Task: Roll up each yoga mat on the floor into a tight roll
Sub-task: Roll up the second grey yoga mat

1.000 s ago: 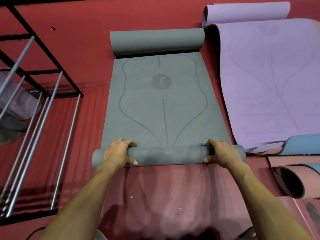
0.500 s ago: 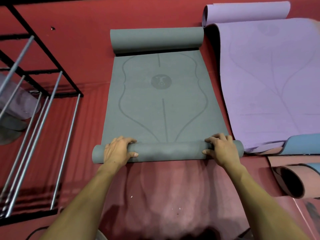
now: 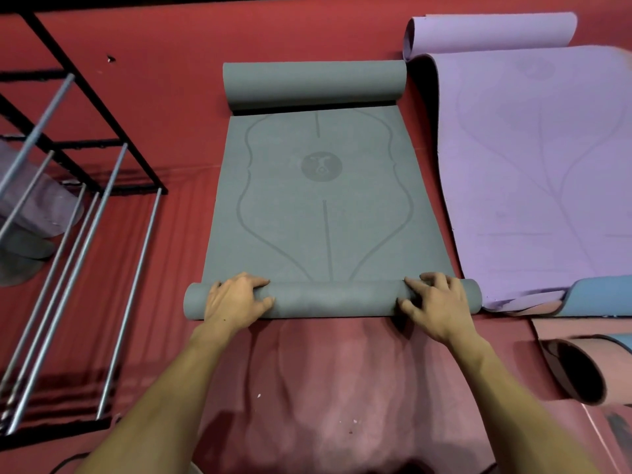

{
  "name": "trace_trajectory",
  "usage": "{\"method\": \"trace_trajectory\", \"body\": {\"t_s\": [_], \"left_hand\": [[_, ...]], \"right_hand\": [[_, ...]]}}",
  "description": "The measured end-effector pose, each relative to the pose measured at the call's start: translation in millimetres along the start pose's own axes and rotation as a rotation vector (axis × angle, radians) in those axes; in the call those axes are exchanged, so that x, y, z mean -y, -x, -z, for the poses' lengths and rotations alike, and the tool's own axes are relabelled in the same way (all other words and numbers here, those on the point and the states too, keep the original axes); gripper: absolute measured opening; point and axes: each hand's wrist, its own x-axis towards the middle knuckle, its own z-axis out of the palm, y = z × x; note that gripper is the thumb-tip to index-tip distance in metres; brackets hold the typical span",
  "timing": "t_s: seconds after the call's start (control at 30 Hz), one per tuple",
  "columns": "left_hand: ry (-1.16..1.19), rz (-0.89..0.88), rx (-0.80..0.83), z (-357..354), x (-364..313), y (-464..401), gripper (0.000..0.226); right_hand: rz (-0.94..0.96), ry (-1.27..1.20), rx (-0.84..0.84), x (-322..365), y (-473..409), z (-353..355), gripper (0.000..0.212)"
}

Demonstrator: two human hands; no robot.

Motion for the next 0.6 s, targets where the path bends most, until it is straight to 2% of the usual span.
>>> {"method": "trace_trajectory", "body": {"t_s": [0.13, 0.2, 0.3, 0.4, 0.6], "left_hand": [[-0.070, -0.001, 0.072, -3.5, -0.5, 0.2, 0.091], [-0.126, -0.028, 0.030, -12.0, -1.3, 3.4, 0.090], [-0.130, -0.029, -0.046, -21.4, -1.0, 6.0, 0.081], [-0.131, -0.030, -0.023, -17.8, -1.0, 0.5, 0.074], [-0.151, 0.002, 0.116, -4.8, -3.1, -4.7, 0.069]], "right_hand": [[0.080, 0.145, -0.030, -3.9, 3.0, -11.8, 0.090], [0.097, 0.188, -0.046, -7.5, 0.8, -18.5, 0.094], [0.088, 0.166, -0.114, -6.9, -1.0, -23.2, 0.087], [0.112, 0.167, -0.157, -6.8, -7.4, -19.0, 0.079], [0.071, 0.175, 0.050, -6.2, -9.9, 3.0, 0.077]]}}
